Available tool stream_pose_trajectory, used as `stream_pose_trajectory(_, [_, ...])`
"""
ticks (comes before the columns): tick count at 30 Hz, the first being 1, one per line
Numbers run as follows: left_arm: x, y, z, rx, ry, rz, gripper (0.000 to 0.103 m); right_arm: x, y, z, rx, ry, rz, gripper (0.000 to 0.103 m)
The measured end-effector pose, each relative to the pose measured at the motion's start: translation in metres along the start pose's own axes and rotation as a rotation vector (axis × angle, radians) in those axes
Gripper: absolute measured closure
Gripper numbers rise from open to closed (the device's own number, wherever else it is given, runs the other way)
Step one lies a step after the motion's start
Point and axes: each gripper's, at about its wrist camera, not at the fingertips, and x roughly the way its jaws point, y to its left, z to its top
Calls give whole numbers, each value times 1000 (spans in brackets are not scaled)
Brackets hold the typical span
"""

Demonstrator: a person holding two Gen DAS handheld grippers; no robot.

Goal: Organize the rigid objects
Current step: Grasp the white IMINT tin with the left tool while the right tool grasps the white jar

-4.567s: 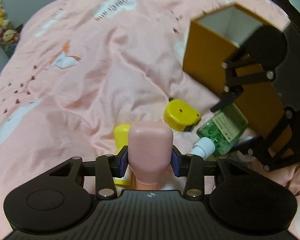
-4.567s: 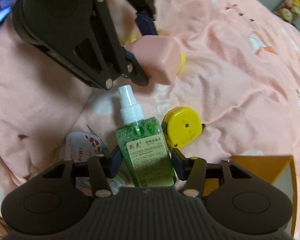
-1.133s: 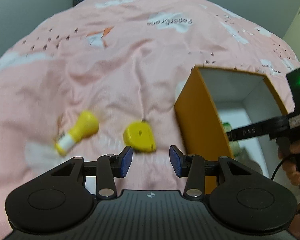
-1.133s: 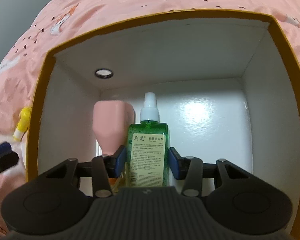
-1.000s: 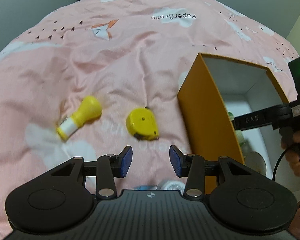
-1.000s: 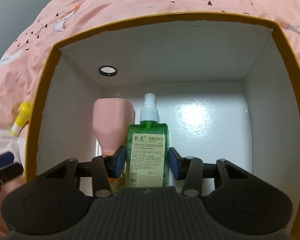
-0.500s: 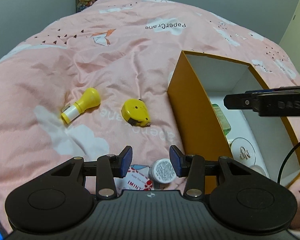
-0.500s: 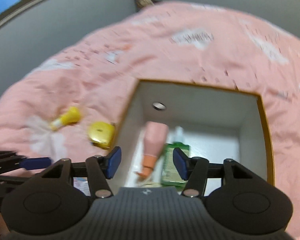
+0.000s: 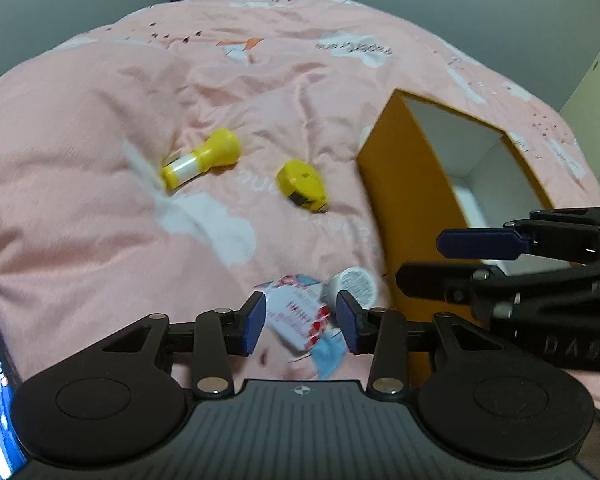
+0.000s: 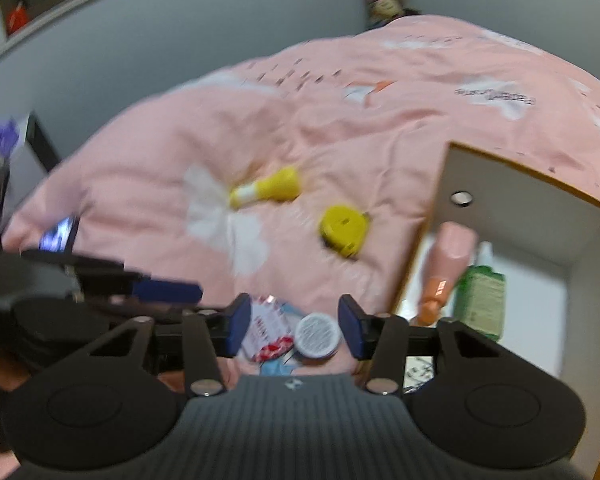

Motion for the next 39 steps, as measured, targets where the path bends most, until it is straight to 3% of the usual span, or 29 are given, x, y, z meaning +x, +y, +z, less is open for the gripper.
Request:
stream_pose_trajectory(6, [7,11,-2,2,18,-40,61,22,17,3,-140,90,-17,61])
stream_pose_trajectory(14, [27,-10,-2,161,72,27,53,54,35,8,-559,293,-8,62])
stream_pose_trajectory(17, [32,-17,-7,209,84,70,50,66,37,10,-652,372,27,60])
stream_pose_trajectory(20, [34,-14,-6,198,89,54,46,81,36,12,-754,440,25,49])
stream_pose_trajectory(24, [40,-12,-4,180,96,50,47,102,32,22,-810,492,3,50])
stream_pose_trajectory(29, [43,-10,-3,166,103,40,47,123,37,17,-876,576,77,51])
stream_pose_trajectory(39, [46,-5,-1,127,106,30,47,149,34,10,-922,611,59,62])
